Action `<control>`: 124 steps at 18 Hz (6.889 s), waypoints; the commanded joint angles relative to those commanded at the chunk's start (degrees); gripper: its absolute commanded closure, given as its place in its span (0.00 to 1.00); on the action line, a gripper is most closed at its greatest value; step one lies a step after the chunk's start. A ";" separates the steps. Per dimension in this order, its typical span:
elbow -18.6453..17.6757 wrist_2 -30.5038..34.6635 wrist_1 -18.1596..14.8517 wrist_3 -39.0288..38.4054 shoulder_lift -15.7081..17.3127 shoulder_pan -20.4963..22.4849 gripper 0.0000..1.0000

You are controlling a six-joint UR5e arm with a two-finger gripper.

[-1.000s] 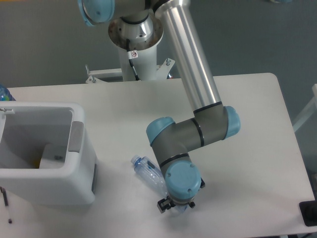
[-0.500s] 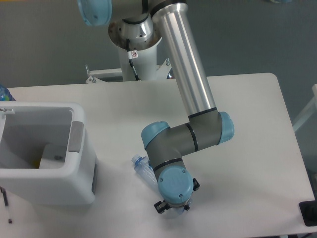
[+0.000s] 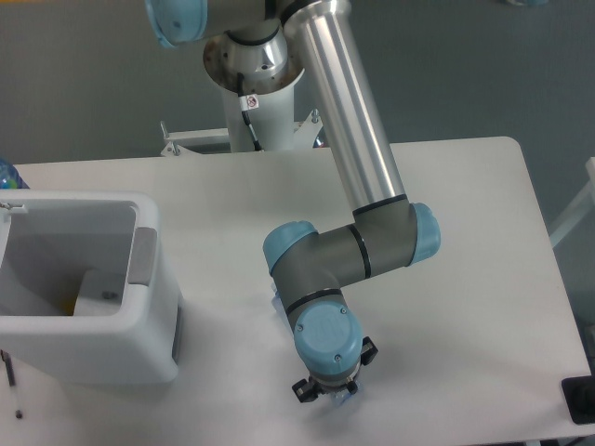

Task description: Place the trash in the trash can

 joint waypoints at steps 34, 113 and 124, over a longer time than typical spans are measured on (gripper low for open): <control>1.14 -34.35 15.82 6.07 19.33 7.74 0.52; -15.74 -44.74 30.23 17.49 20.75 19.16 0.00; -15.74 -39.50 19.97 37.15 18.02 23.29 0.00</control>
